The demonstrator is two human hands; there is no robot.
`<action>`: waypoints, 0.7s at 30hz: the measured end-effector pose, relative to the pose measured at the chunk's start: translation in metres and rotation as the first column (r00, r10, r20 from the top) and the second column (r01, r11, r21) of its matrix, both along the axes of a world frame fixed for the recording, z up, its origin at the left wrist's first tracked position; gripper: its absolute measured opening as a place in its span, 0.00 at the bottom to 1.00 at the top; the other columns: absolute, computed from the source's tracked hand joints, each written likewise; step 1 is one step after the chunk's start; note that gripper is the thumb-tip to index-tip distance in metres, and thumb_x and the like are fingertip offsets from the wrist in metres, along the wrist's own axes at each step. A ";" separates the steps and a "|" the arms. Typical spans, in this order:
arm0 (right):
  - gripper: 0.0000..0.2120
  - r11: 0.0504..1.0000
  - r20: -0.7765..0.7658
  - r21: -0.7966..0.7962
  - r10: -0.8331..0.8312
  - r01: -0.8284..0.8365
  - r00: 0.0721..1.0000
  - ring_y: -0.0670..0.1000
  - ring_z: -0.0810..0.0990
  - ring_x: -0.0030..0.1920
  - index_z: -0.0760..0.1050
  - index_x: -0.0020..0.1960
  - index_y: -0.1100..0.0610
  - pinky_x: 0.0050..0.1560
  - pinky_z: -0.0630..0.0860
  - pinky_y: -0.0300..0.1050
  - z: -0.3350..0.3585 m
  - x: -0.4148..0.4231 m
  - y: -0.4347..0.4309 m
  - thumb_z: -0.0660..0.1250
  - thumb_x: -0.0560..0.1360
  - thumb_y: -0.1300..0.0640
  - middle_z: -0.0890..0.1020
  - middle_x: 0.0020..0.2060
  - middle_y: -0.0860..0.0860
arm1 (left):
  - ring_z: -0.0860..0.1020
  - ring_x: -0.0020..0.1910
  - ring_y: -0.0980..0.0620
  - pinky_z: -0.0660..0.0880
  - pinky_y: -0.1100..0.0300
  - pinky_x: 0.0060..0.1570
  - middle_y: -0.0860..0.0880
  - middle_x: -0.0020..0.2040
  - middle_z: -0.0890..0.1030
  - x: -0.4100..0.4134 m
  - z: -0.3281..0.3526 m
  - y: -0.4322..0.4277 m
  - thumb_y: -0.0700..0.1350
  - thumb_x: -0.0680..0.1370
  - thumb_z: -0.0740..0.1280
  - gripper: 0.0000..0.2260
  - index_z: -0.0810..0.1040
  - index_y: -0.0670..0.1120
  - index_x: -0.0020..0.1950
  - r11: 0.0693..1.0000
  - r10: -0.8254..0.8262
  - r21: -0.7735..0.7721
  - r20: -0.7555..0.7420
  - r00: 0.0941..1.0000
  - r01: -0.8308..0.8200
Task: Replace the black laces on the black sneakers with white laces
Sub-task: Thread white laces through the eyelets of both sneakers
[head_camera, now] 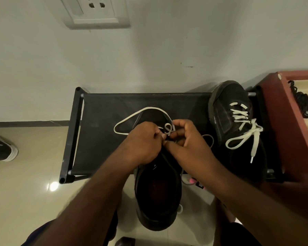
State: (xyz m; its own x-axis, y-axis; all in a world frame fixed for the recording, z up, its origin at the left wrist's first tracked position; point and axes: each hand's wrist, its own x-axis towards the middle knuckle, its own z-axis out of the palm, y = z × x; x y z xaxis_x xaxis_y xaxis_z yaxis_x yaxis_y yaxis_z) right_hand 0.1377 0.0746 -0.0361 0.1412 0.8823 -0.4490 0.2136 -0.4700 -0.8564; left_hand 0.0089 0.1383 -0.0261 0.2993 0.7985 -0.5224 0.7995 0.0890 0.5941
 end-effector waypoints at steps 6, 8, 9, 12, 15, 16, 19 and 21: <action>0.25 0.988 -0.022 0.023 0.156 -0.156 0.987 0.33 0.79 0.49 0.61 0.65 0.35 0.49 0.76 0.32 0.012 0.003 -0.011 0.71 0.76 0.50 0.79 0.48 0.30 | 0.74 0.38 0.57 0.66 0.63 0.34 0.51 0.39 0.77 -0.001 0.006 -0.003 0.45 0.82 0.63 0.08 0.76 0.48 0.43 0.999 0.029 -0.016 0.028 0.999 -0.028; 0.21 0.982 -0.130 0.006 0.187 -0.188 0.974 0.33 0.79 0.53 0.64 0.61 0.31 0.54 0.77 0.33 0.015 0.004 -0.012 0.71 0.76 0.48 0.80 0.50 0.28 | 0.75 0.39 0.58 0.66 0.64 0.34 0.51 0.40 0.78 -0.005 0.011 -0.002 0.45 0.82 0.63 0.08 0.77 0.47 0.45 0.998 0.060 -0.028 0.046 0.997 -0.059; 0.22 0.977 -0.141 0.026 0.212 -0.211 0.967 0.35 0.79 0.57 0.65 0.63 0.32 0.59 0.77 0.38 0.014 0.004 -0.012 0.72 0.74 0.45 0.80 0.54 0.31 | 0.76 0.40 0.57 0.67 0.64 0.35 0.51 0.41 0.79 -0.008 0.014 -0.001 0.45 0.82 0.62 0.07 0.78 0.46 0.47 0.997 0.076 -0.036 0.055 0.996 -0.075; 0.50 0.949 -0.045 0.004 0.315 -0.316 0.948 0.38 0.72 0.68 0.49 0.78 0.37 0.68 0.71 0.44 0.012 -0.001 -0.015 0.73 0.65 0.31 0.72 0.69 0.35 | 0.79 0.43 0.53 0.73 0.61 0.39 0.48 0.43 0.81 -0.016 0.023 -0.001 0.45 0.82 0.62 0.08 0.79 0.45 0.48 0.991 0.124 -0.068 0.089 0.988 -0.118; 0.57 0.952 0.136 -0.050 0.305 -0.301 0.943 0.42 0.72 0.69 0.42 0.79 0.38 0.67 0.73 0.47 0.014 -0.008 -0.018 0.70 0.61 0.27 0.70 0.71 0.37 | 0.78 0.43 0.54 0.72 0.63 0.38 0.49 0.43 0.81 -0.014 0.026 -0.005 0.45 0.83 0.62 0.09 0.78 0.45 0.47 0.996 0.082 -0.050 0.075 0.994 -0.078; 0.52 0.963 0.176 -0.035 0.269 -0.267 0.947 0.42 0.76 0.64 0.48 0.77 0.39 0.63 0.76 0.48 0.013 -0.009 -0.020 0.70 0.62 0.28 0.74 0.66 0.37 | 0.78 0.42 0.56 0.70 0.64 0.37 0.50 0.43 0.80 -0.012 0.027 -0.006 0.45 0.83 0.61 0.08 0.78 0.46 0.47 0.997 0.064 -0.043 0.062 0.996 -0.061; 0.34 0.972 0.293 -0.014 0.228 -0.234 0.929 0.42 0.80 0.49 0.58 0.63 0.42 0.49 0.81 0.47 0.013 -0.012 -0.026 0.67 0.64 0.31 0.78 0.51 0.38 | 0.78 0.44 0.55 0.72 0.62 0.39 0.49 0.44 0.80 -0.009 0.028 -0.007 0.46 0.83 0.61 0.09 0.78 0.46 0.48 0.997 0.071 -0.047 0.043 0.997 -0.069; 0.28 0.965 0.362 -0.011 0.249 -0.263 0.898 0.41 0.79 0.44 0.58 0.58 0.41 0.42 0.78 0.41 0.017 -0.015 -0.029 0.67 0.67 0.30 0.75 0.49 0.39 | 0.79 0.45 0.52 0.77 0.57 0.43 0.47 0.44 0.81 -0.010 0.031 -0.008 0.47 0.83 0.61 0.09 0.78 0.46 0.48 0.995 0.090 -0.056 0.049 0.995 -0.088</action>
